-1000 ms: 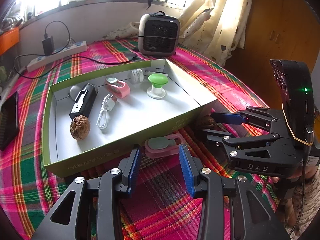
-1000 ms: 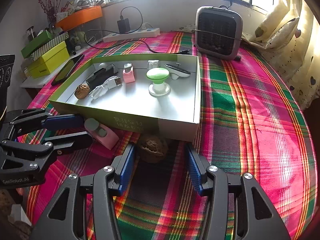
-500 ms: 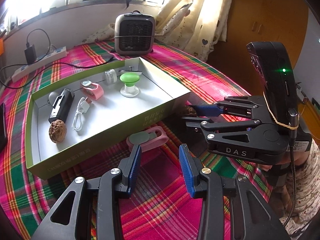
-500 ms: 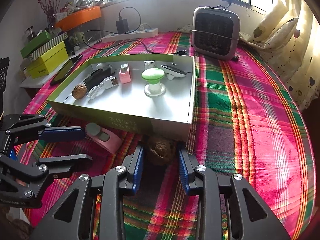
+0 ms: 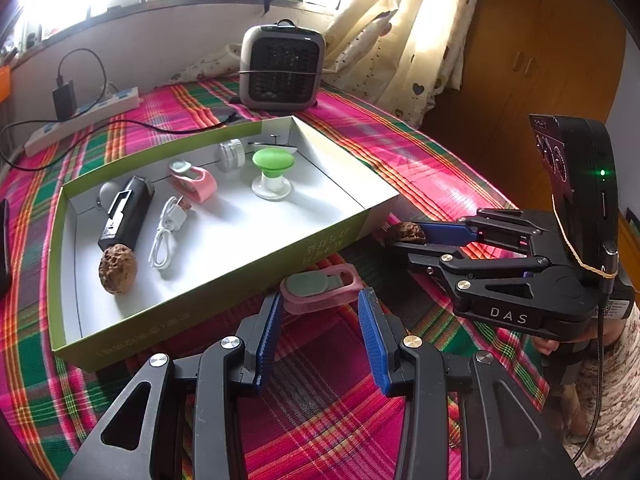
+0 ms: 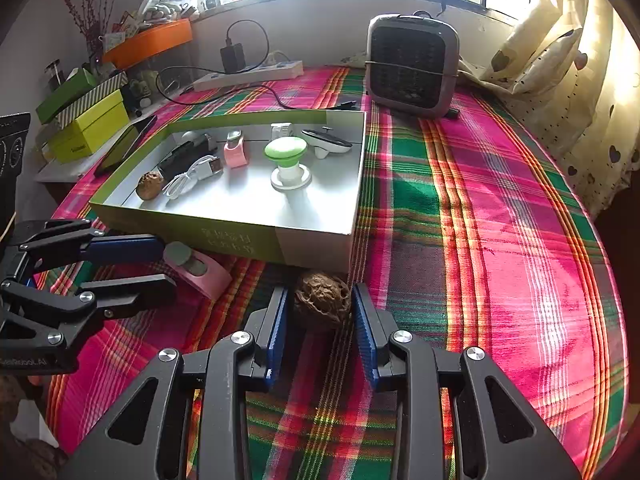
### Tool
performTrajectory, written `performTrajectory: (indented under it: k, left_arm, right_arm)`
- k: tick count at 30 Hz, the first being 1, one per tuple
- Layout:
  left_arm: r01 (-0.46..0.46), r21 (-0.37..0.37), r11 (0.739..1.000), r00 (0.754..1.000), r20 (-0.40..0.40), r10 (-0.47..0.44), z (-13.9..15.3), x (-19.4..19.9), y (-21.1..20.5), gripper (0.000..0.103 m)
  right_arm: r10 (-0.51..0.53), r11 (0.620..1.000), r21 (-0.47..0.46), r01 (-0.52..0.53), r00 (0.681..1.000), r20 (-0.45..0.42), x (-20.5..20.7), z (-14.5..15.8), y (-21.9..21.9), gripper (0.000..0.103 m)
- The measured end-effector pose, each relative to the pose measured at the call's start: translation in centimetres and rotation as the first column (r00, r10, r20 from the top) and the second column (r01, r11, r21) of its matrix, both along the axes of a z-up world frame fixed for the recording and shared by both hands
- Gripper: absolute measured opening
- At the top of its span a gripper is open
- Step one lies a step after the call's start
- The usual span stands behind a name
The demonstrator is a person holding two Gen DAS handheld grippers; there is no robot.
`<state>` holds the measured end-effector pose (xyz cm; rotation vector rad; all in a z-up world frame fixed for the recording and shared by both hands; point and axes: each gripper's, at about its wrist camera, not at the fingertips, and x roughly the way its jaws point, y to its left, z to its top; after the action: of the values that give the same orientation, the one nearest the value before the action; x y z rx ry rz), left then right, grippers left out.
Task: Organize objects
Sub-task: 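Close the right tool on the walnut on the cloth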
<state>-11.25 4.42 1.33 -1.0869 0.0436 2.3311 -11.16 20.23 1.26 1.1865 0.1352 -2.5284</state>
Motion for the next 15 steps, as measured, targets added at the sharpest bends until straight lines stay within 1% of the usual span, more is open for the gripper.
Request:
performTrajectory:
  k: [2,6,8,12,15]
  left_arm:
    - [0.02,0.004,1.0,1.0,-0.002,-0.02,0.1,0.3,0.3,0.037]
    - [0.09,0.013,0.996,0.996,-0.014,-0.09,0.5,1.5,1.3,0.037]
    - [0.115,0.005,0.993,0.993,-0.017,-0.115,0.5,1.8,1.9,0.037]
    - [0.065,-0.016,0.998,0.997,-0.047,-0.066,0.7,1.6,1.7,0.037]
    - [0.073,-0.036,0.997,0.993,-0.091,-0.076,1.6,1.8,1.6,0.037]
  right_arm:
    - [-0.002,1.0,-0.002,0.002,1.0,0.002,0.1,0.0,0.2,0.033]
    - [-0.005,1.0,-0.005,0.005,1.0,0.004,0.1,0.0,0.5,0.033]
    - [-0.004,1.0,-0.01,0.004,1.0,0.006,0.0,0.0,0.6,0.033]
    - [-0.002,1.0,-0.009,0.002,1.0,0.002,0.1,0.0,0.6,0.033]
    - [-0.006,1.0,-0.009,0.006,1.0,0.005,0.1,0.0,0.8,0.033]
